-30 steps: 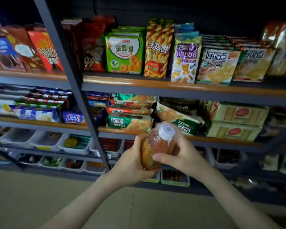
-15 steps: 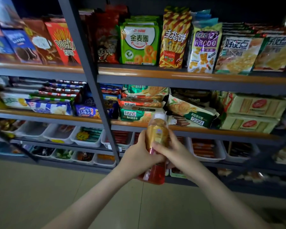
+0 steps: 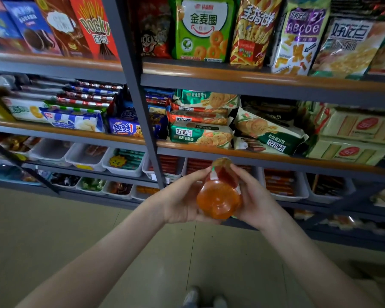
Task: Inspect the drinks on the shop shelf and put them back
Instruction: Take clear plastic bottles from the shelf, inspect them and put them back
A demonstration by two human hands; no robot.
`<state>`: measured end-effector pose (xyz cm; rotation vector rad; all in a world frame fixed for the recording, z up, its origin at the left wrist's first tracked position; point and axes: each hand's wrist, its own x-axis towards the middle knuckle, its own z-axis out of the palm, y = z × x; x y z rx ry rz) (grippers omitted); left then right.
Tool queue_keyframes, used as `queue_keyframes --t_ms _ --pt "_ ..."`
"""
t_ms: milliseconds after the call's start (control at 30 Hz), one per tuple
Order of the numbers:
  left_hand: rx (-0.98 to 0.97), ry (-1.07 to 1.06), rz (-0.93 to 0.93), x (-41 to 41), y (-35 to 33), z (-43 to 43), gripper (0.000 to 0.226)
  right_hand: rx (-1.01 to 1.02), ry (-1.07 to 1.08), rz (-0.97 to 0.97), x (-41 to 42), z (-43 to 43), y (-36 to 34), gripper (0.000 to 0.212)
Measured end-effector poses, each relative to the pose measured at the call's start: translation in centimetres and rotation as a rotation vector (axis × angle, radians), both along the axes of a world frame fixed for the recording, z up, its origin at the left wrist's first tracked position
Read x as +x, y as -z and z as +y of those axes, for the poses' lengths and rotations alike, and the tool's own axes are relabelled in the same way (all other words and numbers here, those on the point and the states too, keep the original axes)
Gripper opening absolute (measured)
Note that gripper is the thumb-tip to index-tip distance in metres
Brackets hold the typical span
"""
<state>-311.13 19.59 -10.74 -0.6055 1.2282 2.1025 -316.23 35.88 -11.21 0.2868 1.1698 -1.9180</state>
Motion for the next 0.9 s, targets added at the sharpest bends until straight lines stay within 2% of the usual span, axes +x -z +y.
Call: queue_keyframes --t_ms 100,200,300,367,433,467,500,600,667,767,833,900 --pt "0.022 0.015 0.026 0.3 0.4 0.3 0.061 0.059 -0.103 0.058 0.3 0.0 0.8 0.045" --pt "-0.124 0.028 0.114 0.5 1.0 0.2 0.060 0.169 -0.201 0.185 -0.1 0.6 1.1 0.049" --pt "-0.476 0.067 0.323 0.6 1.1 0.6 0.073 0.334 -0.242 0.385 -0.4 0.6 0.5 0.049" --pt "-0.796 0.104 0.494 0.9 1.3 1.2 0.079 0.389 -0.270 0.440 0.0 0.0 0.2 0.059" --pt "-1.095 0.155 0.627 1.1 1.0 1.6 0.085 0.444 -0.204 0.486 0.2 -0.5 0.4 0.063" --pt "-1.127 0.157 0.669 1.1 0.8 1.5 0.084 0.428 -0.154 0.486 0.2 -0.3 0.4 0.061" --pt "-1.055 0.153 0.683 1.0 0.6 1.2 0.080 0.375 -0.114 0.468 0.0 -0.1 0.2 0.058" --pt "-0.602 0.142 0.640 0.2 -0.7 0.2 0.070 0.171 -0.041 0.421 -0.8 1.1 -0.9 0.066" --pt "-0.423 0.173 0.627 -0.5 -1.4 0.0 0.076 0.062 0.015 0.404 -1.2 1.5 -1.5 0.074" --pt "-0.472 0.161 0.709 -1.8 -2.1 0.5 0.083 -0.017 0.063 0.433 -1.9 1.9 -2.2 0.082" --pt "-0.635 0.140 0.777 -2.4 -2.8 1.0 0.085 -0.009 0.031 0.505 -2.6 2.7 -2.6 0.087" --pt "-0.903 0.164 0.879 -2.7 -3.6 1.8 0.089 0.063 -0.020 0.607 -3.4 3.3 -3.0 0.099"
